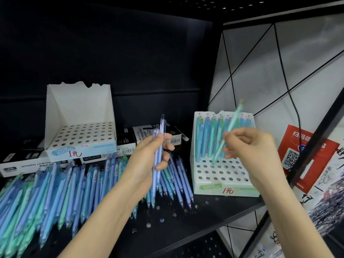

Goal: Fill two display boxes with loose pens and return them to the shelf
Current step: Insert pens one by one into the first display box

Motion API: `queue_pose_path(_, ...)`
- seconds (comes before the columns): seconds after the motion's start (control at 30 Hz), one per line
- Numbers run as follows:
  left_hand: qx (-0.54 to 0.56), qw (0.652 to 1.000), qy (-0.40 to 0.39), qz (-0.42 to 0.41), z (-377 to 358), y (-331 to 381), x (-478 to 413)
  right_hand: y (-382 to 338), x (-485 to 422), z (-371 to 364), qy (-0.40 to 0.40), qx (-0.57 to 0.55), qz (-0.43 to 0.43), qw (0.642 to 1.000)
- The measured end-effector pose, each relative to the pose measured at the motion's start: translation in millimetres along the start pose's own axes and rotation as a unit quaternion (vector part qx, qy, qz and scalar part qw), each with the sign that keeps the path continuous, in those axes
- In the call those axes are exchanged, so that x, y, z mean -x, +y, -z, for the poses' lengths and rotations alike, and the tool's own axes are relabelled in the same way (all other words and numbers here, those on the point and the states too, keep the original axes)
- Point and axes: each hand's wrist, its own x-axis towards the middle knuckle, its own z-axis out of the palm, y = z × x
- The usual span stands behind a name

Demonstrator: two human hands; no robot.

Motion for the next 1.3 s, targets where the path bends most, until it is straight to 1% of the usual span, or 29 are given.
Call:
queue_pose_path(0.03,0.002,1.0,-0.001,0.0,0.1,-0.9,-0.2,4.6,-4.7,1.9,0.018,0.0,0.003,1.0)
queue_pose_path(0.1,-0.002,1.0,-0.005,0.0,0.3,-2.9,-0.1,15.5,-10.9,-1.6,0.03,0.018,0.008,0.999)
queue_pose_path(0.33,-0.02,1.0,-0.023,-0.001,-2.1,-3.4,0.0,38.5,-16.7,-23.6,0.011,0.126,0.041,0.991)
queue_pose_path(0.53,-0.027,0.999,-0.032,0.004,-1.0,-4.7,0.5,45.4,-16.3,-33.2,0.0,0.261,0.093,0.961)
queue_pose_path(0.67,-0.031,0.998,-0.05,0.005,-1.9,-2.9,2.5,42.3,-13.8,-35.8,-0.008,0.298,0.076,0.951)
queue_pose_path(0.73,-0.045,0.997,-0.067,-0.005,-2.7,-2.1,4.5,35.5,-9.9,-33.3,0.019,0.324,0.087,0.942)
queue_pose_path(0.77,-0.056,0.995,-0.08,-0.011,-3.5,-1.7,5.5,30.3,-5.7,-31.5,0.044,0.317,0.109,0.941)
queue_pose_path(0.8,-0.069,0.993,-0.093,-0.018,-4.4,-1.4,6.3,23.3,-0.1,-30.1,0.061,0.285,0.136,0.947)
queue_pose_path(0.83,-0.083,0.99,-0.107,-0.024,-5.4,-1.2,7.2,14.3,6.4,-30.0,0.054,0.233,0.156,0.958)
queue_pose_path(0.9,-0.111,0.984,-0.136,-0.033,-7.8,-2.0,8.9,-0.2,17.4,-34.3,-0.008,0.133,0.156,0.979)
queue_pose_path(0.93,-0.121,0.98,-0.151,-0.036,-9.0,-2.9,9.9,-3.7,21.0,-37.3,-0.036,0.106,0.15,0.982)
queue_pose_path(1.0,-0.131,0.975,-0.173,-0.039,-10.7,-4.2,12.4,-7.5,24.1,-39.2,-0.056,0.076,0.146,0.985)
queue_pose_path(1.07,-0.142,0.975,-0.164,-0.044,-10.3,-4.8,13.5,-11.4,21.5,-31.4,-0.038,0.003,0.122,0.992)
queue_pose_path(1.13,-0.151,0.979,-0.128,-0.057,-7.3,-5.3,11.5,-15.8,14.4,-13.3,0.017,-0.106,0.09,0.99)
queue_pose_path(1.17,-0.151,0.981,-0.105,-0.065,-5.5,-5.4,9.8,-16.6,9.5,-3.4,0.055,-0.134,0.09,0.985)
queue_pose_path(1.2,-0.152,0.982,-0.083,-0.074,-3.9,-5.3,8.3,-15.7,4.1,4.8,0.093,-0.126,0.101,0.982)
queue_pose_path(1.23,-0.155,0.982,-0.067,-0.081,-3.0,-5.1,7.4,-12.6,-1.1,10.1,0.126,-0.093,0.117,0.981)
queue_pose_path(1.3,-0.166,0.981,-0.05,-0.09,-2.9,-4.0,7.5,-3.6,-8.1,11.0,0.16,0.01,0.145,0.976)
